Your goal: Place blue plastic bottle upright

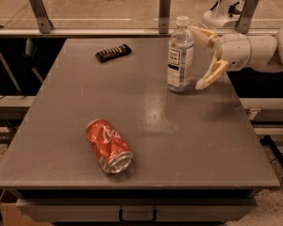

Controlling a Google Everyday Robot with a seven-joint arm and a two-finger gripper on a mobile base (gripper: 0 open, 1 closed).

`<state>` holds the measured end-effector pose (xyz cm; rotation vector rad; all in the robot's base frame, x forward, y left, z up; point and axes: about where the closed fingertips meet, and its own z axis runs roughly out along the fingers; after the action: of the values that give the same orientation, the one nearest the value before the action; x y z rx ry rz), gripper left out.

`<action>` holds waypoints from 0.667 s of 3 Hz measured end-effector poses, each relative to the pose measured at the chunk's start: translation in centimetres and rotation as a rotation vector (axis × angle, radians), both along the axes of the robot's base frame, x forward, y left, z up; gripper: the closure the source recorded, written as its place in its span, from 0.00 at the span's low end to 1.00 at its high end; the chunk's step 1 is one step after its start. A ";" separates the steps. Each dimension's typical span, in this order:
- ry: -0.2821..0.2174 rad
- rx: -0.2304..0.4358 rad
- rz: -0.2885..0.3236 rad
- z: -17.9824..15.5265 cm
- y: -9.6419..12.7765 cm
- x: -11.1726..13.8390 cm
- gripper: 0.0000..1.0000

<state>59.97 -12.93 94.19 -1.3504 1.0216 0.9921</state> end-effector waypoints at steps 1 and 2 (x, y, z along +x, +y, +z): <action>0.010 -0.009 -0.003 0.0 0.2 0.0 0.00; 0.028 -0.020 -0.011 -0.3 0.3 0.1 0.00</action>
Offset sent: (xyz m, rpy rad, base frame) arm -0.0019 -0.0036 -0.0047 -0.0306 0.0348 -0.0173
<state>60.07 -12.66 93.88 -1.3492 1.0611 0.9978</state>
